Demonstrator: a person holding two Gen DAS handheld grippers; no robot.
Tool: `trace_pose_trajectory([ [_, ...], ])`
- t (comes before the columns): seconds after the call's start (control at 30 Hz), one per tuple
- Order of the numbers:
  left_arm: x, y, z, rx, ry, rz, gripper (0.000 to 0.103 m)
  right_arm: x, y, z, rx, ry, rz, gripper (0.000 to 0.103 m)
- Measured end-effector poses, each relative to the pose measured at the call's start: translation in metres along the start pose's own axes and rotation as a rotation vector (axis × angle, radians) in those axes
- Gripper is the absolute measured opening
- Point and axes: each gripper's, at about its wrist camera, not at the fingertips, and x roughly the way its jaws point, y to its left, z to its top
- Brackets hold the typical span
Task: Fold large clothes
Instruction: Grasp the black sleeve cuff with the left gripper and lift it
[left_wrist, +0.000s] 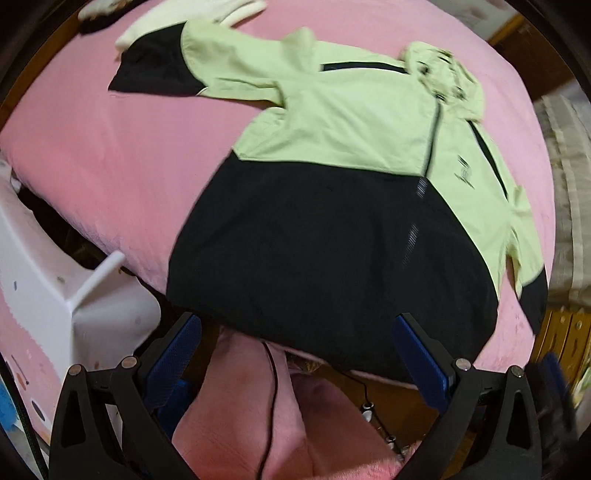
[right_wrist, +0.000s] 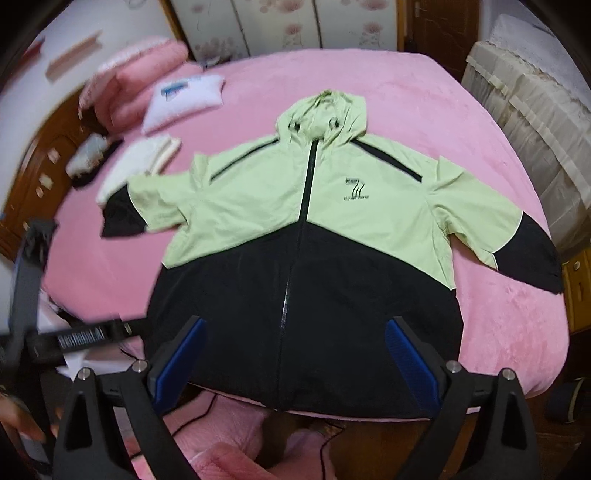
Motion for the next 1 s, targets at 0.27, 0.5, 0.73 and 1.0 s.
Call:
trace_pose_trajectory([
  [0.27,0.061,0.102,0.112,-0.203,0.017,0.015,0.102,0.091,0.068,0.011,-0.006,0.302,-0.027,0.096],
  [0.5,0.113,0.233,0.224,-0.542,-0.091,0.033,0.102,0.152,0.146,0.041,-0.043,0.371,-0.017,0.096],
  [0.73,0.146,0.335,0.288,-0.788,-0.376,-0.047,0.102,0.199,0.184,0.068,-0.083,0.377,-0.011,0.096],
  [1.0,0.180,0.374,0.322,-0.799,-0.491,-0.151,0.092,0.233,0.182,0.073,-0.054,0.391,-0.065,0.096],
])
